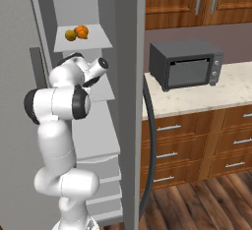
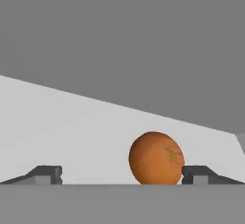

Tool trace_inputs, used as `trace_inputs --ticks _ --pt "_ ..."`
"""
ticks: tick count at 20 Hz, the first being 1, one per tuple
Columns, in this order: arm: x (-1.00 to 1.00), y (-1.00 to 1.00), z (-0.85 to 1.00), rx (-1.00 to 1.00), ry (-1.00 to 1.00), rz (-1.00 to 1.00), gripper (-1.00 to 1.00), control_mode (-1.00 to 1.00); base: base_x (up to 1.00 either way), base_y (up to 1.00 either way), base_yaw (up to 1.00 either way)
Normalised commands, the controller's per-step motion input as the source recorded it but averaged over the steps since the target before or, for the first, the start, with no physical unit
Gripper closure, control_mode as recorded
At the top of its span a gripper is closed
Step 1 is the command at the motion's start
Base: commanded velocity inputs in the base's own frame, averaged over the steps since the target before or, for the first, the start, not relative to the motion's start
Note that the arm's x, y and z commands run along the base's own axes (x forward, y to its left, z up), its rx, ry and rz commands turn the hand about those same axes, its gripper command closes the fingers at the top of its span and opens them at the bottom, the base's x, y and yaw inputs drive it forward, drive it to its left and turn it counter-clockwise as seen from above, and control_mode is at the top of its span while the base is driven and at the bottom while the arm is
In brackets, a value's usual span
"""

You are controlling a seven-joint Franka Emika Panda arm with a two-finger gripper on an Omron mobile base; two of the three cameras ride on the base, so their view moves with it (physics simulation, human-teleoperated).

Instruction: Take the orange and tangerine from the second highest rack and move them to the highest rack where the lemon and carrot are located, to maximize freezer space. Close the freezer door after rearranging.

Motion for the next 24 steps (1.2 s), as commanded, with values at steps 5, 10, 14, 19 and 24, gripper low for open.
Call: trace_inputs --ticks 5,10,14,19,24 --pt "0.34 0.13 -0.06 0.00 0.01 0.00 -1.00 -1.00 0.00 0.00 0.00" --pt "0.25 0.21 -0.11 0.00 0.15 0.00 -1.00 -1.00 0.00 0.00 0.00" --pt "0.18 0.21 -0.16 0.00 0.23 0.00 -1.00 -1.00 0.00 0.00 0.00" --pt "0.15 0.20 -0.14 0.00 0.19 0.00 -1.00 -1.00 0.00 0.00 0.00" --pt "0.10 0.20 -0.23 0.00 0.12 0.00 -1.00 -1.00 0.00 0.00 0.00"
